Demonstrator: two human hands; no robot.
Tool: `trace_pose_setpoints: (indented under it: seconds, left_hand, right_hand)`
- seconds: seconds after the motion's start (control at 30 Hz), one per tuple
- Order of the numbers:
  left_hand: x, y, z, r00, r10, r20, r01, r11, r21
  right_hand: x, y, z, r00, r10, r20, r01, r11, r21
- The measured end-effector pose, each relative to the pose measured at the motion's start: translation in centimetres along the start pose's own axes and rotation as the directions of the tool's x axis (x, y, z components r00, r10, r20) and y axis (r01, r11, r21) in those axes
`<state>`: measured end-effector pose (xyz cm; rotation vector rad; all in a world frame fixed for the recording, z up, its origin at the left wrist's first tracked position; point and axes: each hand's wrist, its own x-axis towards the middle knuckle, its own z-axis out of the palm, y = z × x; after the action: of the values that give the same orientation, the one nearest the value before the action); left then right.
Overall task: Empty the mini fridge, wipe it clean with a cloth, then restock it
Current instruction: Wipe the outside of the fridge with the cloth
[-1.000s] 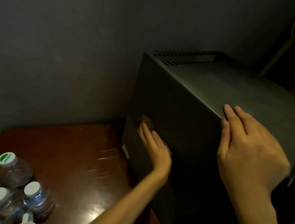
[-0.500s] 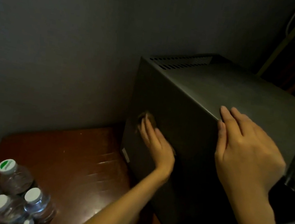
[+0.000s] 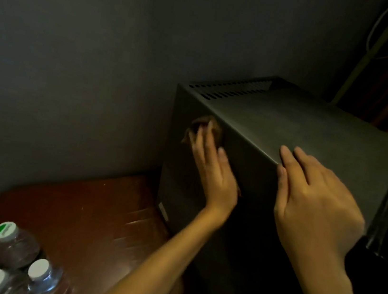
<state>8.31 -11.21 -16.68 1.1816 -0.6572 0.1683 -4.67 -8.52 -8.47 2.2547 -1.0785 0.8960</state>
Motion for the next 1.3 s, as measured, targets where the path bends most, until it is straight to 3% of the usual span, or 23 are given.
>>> trace_pose_setpoints:
  seconds: [0.07, 0.17, 0.23, 0.3, 0.33, 0.37, 0.43, 0.5, 0.57, 0.6, 0.67, 0.73, 0.77, 0.83, 0.9, 0.97, 1.0, 1.1, 1.17, 1.23, 1.3]
  left_hand:
    - [4.1, 1.6, 0.6, 0.993, 0.119, 0.027, -0.118, 0.993, -0.017]
    - [7.4, -0.2, 0.3, 0.990, 0.120, -0.077, -0.123, 0.992, -0.035]
    - [6.3, -3.4, -0.5, 0.983, -0.109, -0.147, 0.097, 0.992, -0.085]
    - [3.4, -5.6, -1.3, 0.915, -0.370, -0.162, 0.346, 0.925, -0.158]
    - [1.8, -5.7, -1.2, 0.896, -0.415, -0.157, 0.391, 0.906, -0.162]
    - [0.2, -4.8, -0.9, 0.911, -0.384, -0.153, 0.365, 0.921, -0.134]
    - [-2.1, -1.1, 0.4, 0.989, -0.116, -0.097, 0.112, 0.993, -0.048]
    - [-1.2, 2.0, 1.4, 0.991, 0.135, -0.011, -0.136, 0.989, -0.051]
    - [2.1, 2.4, 1.5, 0.972, 0.232, -0.019, -0.233, 0.972, -0.040]
    - [3.6, 1.5, 1.2, 0.976, 0.212, -0.051, -0.213, 0.976, -0.032]
    - [4.8, -1.1, 0.4, 0.989, -0.043, -0.141, 0.034, 0.997, -0.065]
    - [2.7, -3.0, -0.2, 0.893, -0.399, -0.210, 0.374, 0.916, -0.147]
    - [0.4, -3.2, -0.3, 0.841, -0.497, -0.217, 0.471, 0.867, -0.160]
    - [-4.8, -1.3, 0.1, 0.858, -0.469, -0.207, 0.460, 0.883, -0.092]
    - [-7.8, 1.4, 0.8, 0.951, -0.276, -0.141, 0.277, 0.961, -0.013]
    - [-5.2, 2.0, 1.1, 0.990, -0.104, -0.094, 0.102, 0.994, -0.025]
    - [-2.5, 1.4, 1.0, 0.992, -0.087, -0.086, 0.084, 0.996, -0.039]
    - [3.9, -4.1, -0.5, 0.941, -0.283, -0.183, 0.278, 0.959, -0.056]
    - [3.6, -7.7, -1.4, 0.831, -0.476, -0.287, 0.451, 0.880, -0.153]
    - [-1.2, -7.8, -2.0, 0.715, -0.642, -0.277, 0.609, 0.766, -0.203]
    - [-6.6, -4.5, -2.1, 0.783, -0.596, -0.181, 0.584, 0.803, -0.119]
  right_hand:
    - [0.1, 0.1, 0.1, 1.000, -0.002, 0.006, 0.002, 1.000, -0.005]
    - [0.1, 0.0, 0.1, 1.000, -0.003, -0.009, 0.003, 1.000, 0.000]
    - [0.0, 0.0, 0.1, 1.000, 0.000, -0.017, 0.000, 1.000, 0.006]
    - [0.0, 0.0, 0.2, 1.000, 0.002, -0.018, -0.001, 1.000, 0.011]
    - [0.0, 0.1, 0.2, 1.000, -0.003, -0.019, 0.003, 1.000, 0.011]
    - [0.0, 0.1, 0.2, 1.000, -0.005, -0.019, 0.005, 1.000, 0.010]
    - [0.0, 0.1, 0.2, 1.000, 0.001, -0.023, -0.001, 1.000, 0.002]
    - [0.0, 0.1, 0.2, 1.000, -0.001, -0.027, 0.001, 1.000, -0.010]
    - [0.0, 0.1, 0.2, 1.000, -0.004, -0.029, 0.004, 1.000, -0.014]
    - [0.0, 0.1, 0.2, 1.000, -0.006, -0.028, 0.005, 1.000, -0.013]
    - [0.0, 0.0, 0.2, 1.000, 0.004, -0.027, -0.004, 1.000, -0.003]
    - [0.0, -0.1, 0.1, 1.000, 0.010, -0.024, -0.011, 1.000, -0.006]
    - [0.0, -0.2, 0.1, 1.000, 0.010, -0.025, -0.010, 1.000, -0.009]
    - [0.1, -0.2, 0.0, 0.999, 0.008, -0.035, -0.008, 1.000, -0.001]
    - [0.1, -0.1, -0.1, 0.999, 0.001, -0.046, -0.001, 1.000, 0.005]
    - [0.1, 0.0, -0.1, 0.999, -0.020, -0.045, 0.019, 1.000, -0.005]
    - [0.1, 0.1, -0.1, 0.999, -0.031, -0.045, 0.031, 1.000, -0.004]
    - [-0.1, 0.2, 0.0, 0.997, -0.044, -0.059, 0.044, 0.999, 0.006]
    - [-0.2, 0.3, -0.1, 0.997, -0.041, -0.065, 0.042, 0.999, 0.020]
    - [-0.2, 0.4, 0.1, 0.997, -0.044, -0.057, 0.045, 0.999, 0.029]
    - [-0.2, 0.4, 0.3, 0.998, -0.044, -0.047, 0.045, 0.999, 0.024]
